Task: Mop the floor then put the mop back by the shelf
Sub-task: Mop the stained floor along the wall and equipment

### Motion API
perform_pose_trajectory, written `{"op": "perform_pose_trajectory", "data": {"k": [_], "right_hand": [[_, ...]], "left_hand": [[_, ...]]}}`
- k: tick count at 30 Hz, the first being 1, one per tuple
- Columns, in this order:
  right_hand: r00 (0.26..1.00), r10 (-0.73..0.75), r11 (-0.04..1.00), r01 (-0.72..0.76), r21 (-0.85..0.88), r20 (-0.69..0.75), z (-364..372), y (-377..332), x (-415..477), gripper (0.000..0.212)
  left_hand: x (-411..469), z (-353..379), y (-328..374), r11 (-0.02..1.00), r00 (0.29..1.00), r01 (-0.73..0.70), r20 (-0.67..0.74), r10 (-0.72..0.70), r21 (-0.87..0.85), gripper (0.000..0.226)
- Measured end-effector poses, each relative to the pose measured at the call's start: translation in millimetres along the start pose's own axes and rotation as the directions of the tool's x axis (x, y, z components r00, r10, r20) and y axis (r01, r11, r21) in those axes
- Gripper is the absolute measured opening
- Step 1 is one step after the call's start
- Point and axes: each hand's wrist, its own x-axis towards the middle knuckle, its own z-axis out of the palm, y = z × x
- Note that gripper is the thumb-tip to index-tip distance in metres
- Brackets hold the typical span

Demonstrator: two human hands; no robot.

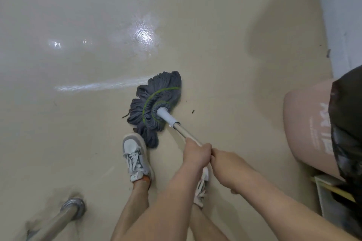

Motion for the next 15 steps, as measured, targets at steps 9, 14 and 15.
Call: {"op": "perform_pose_trajectory", "data": {"k": [9,14,15], "right_hand": [[0.979,-0.203,0.978,0.202,0.061,0.023,-15,-167,61,0.031],[0.967,-0.206,0.946,0.156,0.285,0.153,-47,-236,82,0.026],[0.974,-0.195,0.94,0.15,0.307,0.119,-53,-248,86,0.021]], "left_hand": [[64,-178,50,0.997,0.975,-0.056,-0.214,0.066,0.052,0.013],[105,-265,100,0.992,0.972,-0.065,-0.22,0.087,0.105,0.019],[111,-277,109,0.992,0.974,-0.065,-0.21,0.086,0.105,0.024]]}}
